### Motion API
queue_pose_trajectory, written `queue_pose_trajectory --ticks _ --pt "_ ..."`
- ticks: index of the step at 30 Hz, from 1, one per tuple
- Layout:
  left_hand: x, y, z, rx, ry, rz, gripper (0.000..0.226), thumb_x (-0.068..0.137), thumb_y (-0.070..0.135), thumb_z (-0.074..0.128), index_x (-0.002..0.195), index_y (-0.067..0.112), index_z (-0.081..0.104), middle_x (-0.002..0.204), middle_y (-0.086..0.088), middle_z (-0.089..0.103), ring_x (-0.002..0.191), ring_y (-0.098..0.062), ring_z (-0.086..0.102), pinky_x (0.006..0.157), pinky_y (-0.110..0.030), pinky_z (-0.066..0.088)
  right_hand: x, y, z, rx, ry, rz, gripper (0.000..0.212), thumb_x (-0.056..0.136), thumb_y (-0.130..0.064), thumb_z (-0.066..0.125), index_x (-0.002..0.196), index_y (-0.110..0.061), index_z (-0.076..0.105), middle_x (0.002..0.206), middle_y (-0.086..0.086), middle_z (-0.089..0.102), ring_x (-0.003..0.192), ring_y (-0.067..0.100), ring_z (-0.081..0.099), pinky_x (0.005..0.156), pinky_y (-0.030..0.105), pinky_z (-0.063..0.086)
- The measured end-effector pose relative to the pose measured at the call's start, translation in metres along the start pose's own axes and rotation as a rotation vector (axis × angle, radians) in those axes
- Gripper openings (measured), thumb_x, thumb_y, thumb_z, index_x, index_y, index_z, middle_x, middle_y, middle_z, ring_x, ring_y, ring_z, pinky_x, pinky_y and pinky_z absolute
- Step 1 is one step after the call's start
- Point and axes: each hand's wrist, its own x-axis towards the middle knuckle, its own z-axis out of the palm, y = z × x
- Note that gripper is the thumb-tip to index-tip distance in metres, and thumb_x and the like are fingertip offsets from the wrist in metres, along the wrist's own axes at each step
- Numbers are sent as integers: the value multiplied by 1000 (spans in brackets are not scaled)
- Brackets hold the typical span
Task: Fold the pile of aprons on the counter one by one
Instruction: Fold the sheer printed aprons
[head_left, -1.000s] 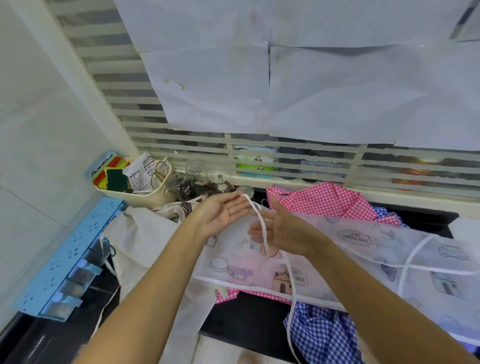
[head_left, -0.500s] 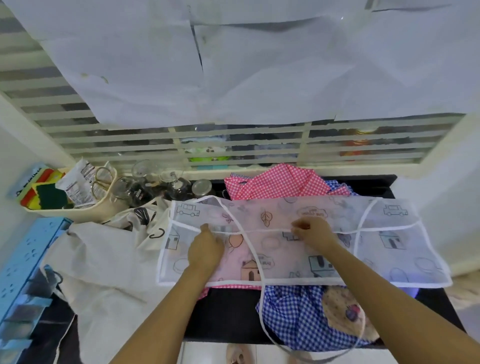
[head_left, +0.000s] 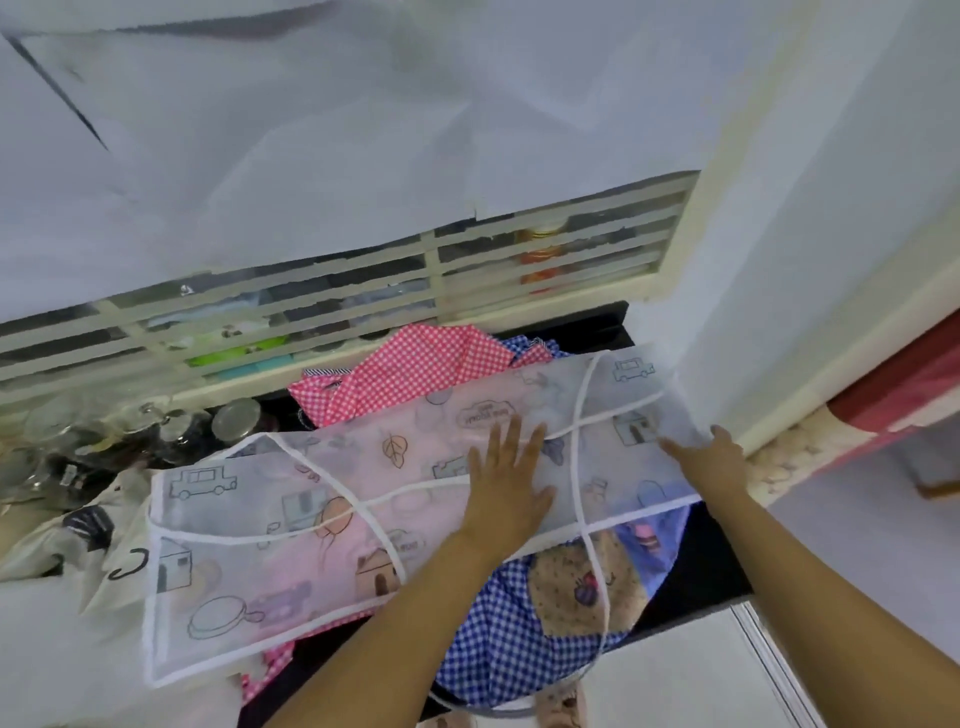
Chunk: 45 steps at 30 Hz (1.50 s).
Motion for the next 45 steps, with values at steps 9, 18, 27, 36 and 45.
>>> queue_pose_trajectory --ticks 9,18,27,36,45 --pt "29 23 40 118 -175 -27 111 61 74 -35 153 18 -7 156 -3 -22 140 -20 -26 109 -44 -23 30 24 -28 393 -69 113 39 75 -10 79 108 4 64 101 15 65 86 26 58 76 32 47" --pt "27 12 40 -273 -184 -124 56 101 47 19 151 28 0 157 12 -12 146 -8 -12 112 -27 -18 -5 -31 -84 544 -513 -68 25 83 -16 70 104 -2 68 101 11 73 92 26 70 87 34 52" --pt "10 20 -46 -959 -250 -266 59 99 40 44 151 22 22 159 7 10 147 -9 6 120 -31 2 -127 -129 -93 588 -767 -583 28 83 -7 63 110 -14 65 91 -4 74 86 12 69 73 20 53" --pt "-73 -59 -152 -1584 110 -362 42 104 26 33 118 -2 61 99 -12 71 87 -22 67 73 -28 56 -229 -192 11 203 -814 -1072 47 86 -25 68 128 -8 55 140 -11 45 123 -8 41 102 11 30" --pt "-126 -129 -176 -1314 313 -585 27 91 17 62 112 1 65 103 -18 71 95 -31 68 68 -27 56 -275 -202 117 -305 -948 -1411 27 89 -33 63 108 -13 64 139 2 39 125 15 37 108 36 34"
